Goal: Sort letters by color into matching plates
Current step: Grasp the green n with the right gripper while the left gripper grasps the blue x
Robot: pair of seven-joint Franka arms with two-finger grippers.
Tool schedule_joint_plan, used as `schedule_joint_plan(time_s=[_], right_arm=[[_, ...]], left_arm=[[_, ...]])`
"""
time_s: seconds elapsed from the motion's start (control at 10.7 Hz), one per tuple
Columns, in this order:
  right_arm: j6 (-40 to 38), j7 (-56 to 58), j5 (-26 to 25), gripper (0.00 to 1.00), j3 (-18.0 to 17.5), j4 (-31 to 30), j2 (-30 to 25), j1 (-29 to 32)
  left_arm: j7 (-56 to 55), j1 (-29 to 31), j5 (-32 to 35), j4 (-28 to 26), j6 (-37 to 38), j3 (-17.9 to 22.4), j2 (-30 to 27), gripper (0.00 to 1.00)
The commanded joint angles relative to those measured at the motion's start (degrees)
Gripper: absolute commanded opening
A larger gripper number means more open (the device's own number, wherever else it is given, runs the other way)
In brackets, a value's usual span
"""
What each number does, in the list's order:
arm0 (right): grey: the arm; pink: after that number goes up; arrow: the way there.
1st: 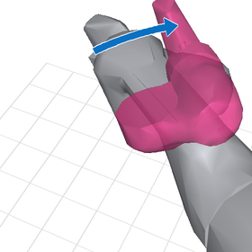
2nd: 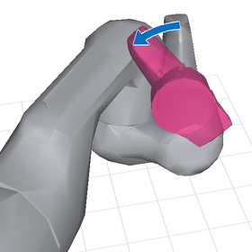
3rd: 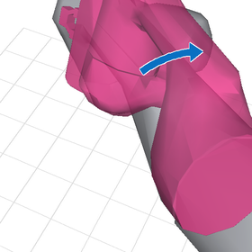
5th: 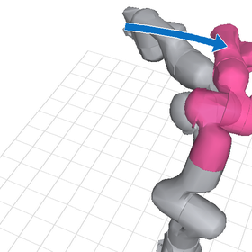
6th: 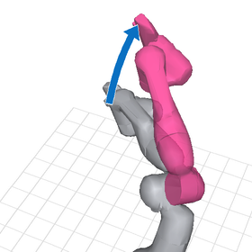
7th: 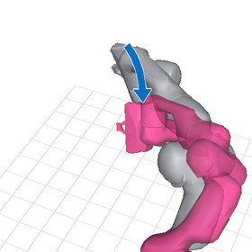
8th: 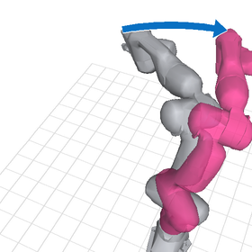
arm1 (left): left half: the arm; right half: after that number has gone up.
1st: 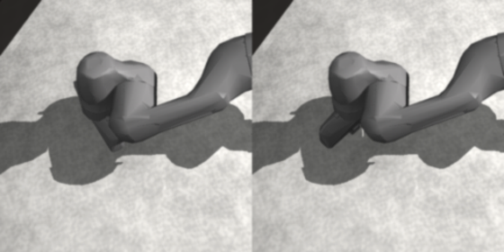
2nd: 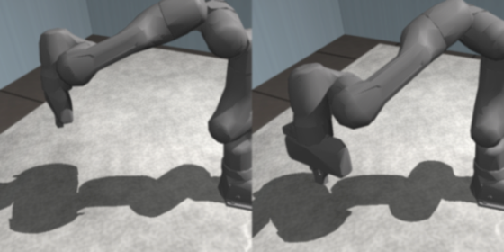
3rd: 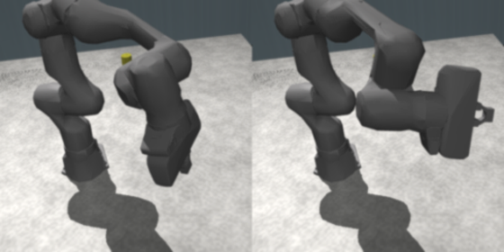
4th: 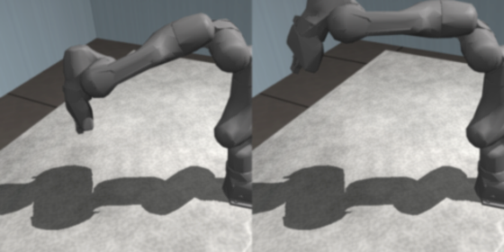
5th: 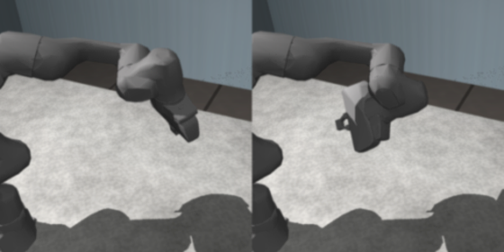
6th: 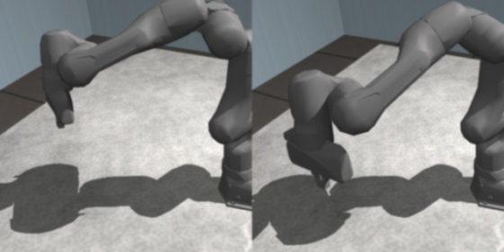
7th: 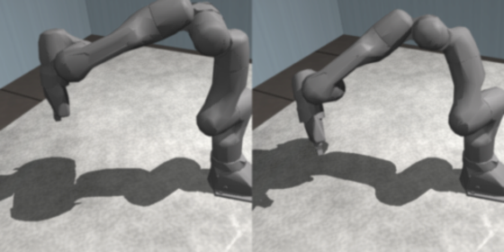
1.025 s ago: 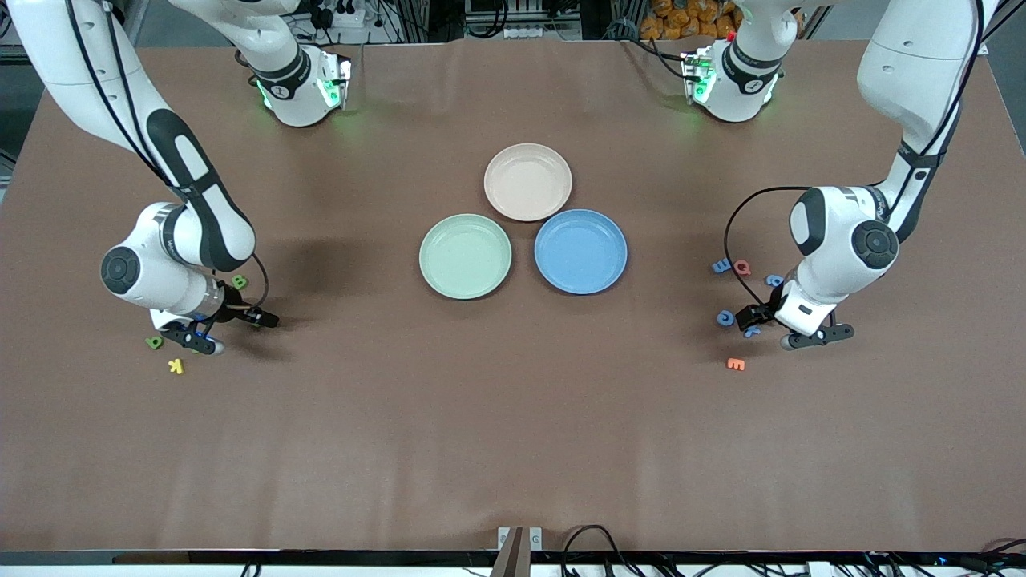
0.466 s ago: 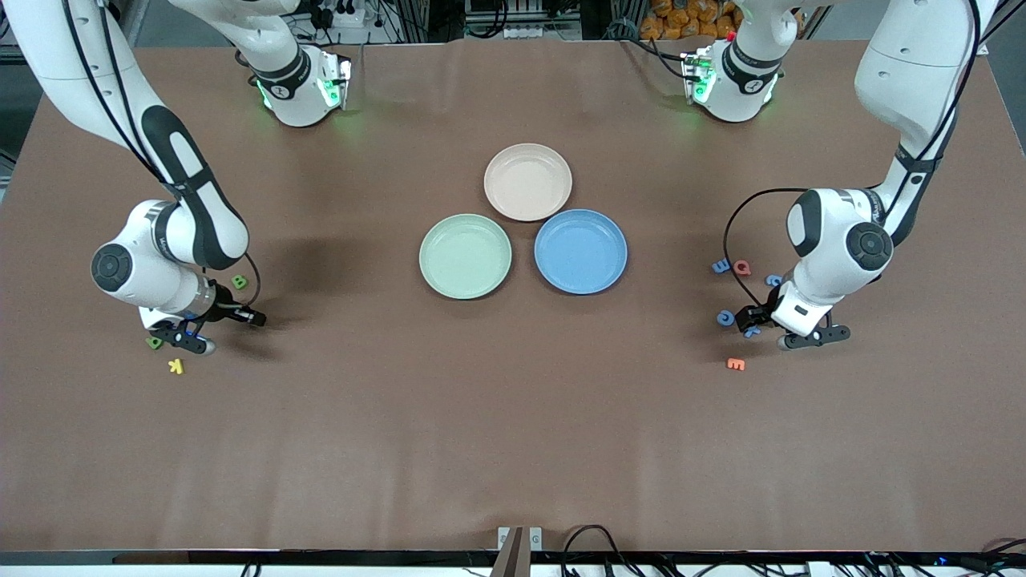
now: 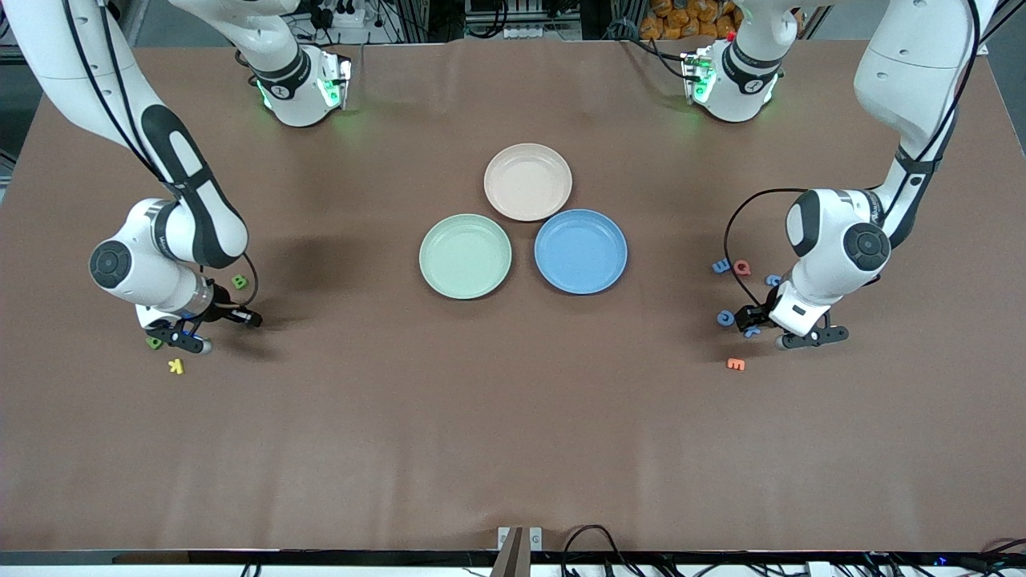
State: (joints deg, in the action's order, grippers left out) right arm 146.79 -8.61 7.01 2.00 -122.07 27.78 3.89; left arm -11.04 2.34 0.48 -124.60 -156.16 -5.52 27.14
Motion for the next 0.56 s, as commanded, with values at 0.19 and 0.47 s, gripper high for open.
schedule_joint_plan(time_s=[0.19,0.47], right_arm=[[2.2,-0.1,-1.9,0.20,0.6,-1.3,0.2,0.1],[1.7,0.0,-1.9,0.07,0.6,-1.2,-0.4,0.2]], left_arm=[[-1.3,-0.3,3.9,0.4,-0.9,0.2,0.7,0.76],[-1.3,-0.4,4.1,0.8,-0.9,0.2,1.2,0.75]])
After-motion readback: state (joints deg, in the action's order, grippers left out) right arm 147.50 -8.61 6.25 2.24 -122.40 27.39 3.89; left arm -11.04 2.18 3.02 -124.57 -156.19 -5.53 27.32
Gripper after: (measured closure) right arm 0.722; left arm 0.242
